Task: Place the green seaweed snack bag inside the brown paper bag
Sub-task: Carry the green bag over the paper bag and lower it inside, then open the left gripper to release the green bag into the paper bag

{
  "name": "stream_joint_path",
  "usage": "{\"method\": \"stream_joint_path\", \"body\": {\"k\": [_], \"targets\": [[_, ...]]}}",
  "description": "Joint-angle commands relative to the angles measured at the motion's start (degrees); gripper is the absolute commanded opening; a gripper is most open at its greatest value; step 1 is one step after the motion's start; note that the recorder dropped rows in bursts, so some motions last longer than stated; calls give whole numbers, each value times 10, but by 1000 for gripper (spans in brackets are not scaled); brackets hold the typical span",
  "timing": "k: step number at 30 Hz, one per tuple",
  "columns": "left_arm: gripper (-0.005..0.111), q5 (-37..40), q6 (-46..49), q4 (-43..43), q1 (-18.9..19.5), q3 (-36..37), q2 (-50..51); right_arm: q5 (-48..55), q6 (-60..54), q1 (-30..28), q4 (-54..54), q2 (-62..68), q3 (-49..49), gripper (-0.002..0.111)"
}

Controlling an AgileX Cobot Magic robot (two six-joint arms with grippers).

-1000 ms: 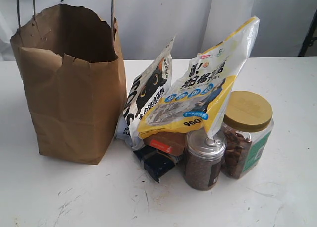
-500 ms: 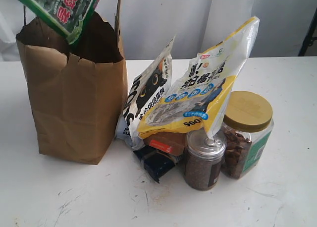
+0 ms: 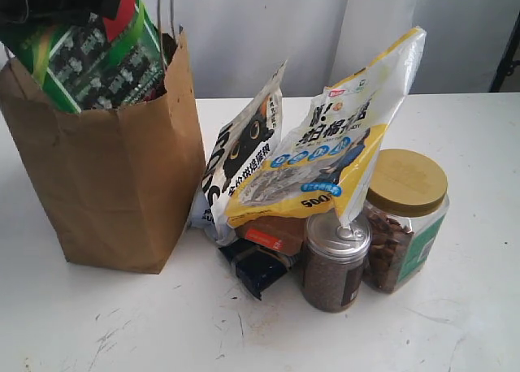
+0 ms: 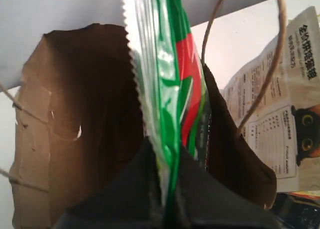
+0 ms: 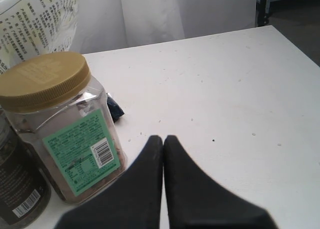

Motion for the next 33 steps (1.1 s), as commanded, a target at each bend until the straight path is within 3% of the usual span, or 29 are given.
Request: {"method": "stream_joint_path", "body": {"k": [1, 5, 12, 19, 23, 25, 29, 33], "targets": [[0, 51, 7, -27, 1, -2, -1, -3, 1, 1, 0, -3, 2, 0], [0, 98, 19, -68, 1, -2, -1, -3, 1, 1, 0, -3, 2, 0], [2, 100, 46, -102, 1, -2, -2, -3, 1, 1, 0, -3, 2, 0], [36, 125, 46, -102, 1, -2, -2, -3, 1, 1, 0, -3, 2, 0], [66, 123, 46, -102, 1, -2, -2, -3, 1, 1, 0, -3, 2, 0], [74, 123, 46, -99, 1, -2, -2, -3, 1, 1, 0, -3, 2, 0], [74, 123, 46, -85, 1, -2, -5, -3, 1, 1, 0, -3, 2, 0], [58, 108, 47, -82, 1, -2, -26, -3, 1, 1, 0, -3, 2, 0]]}}
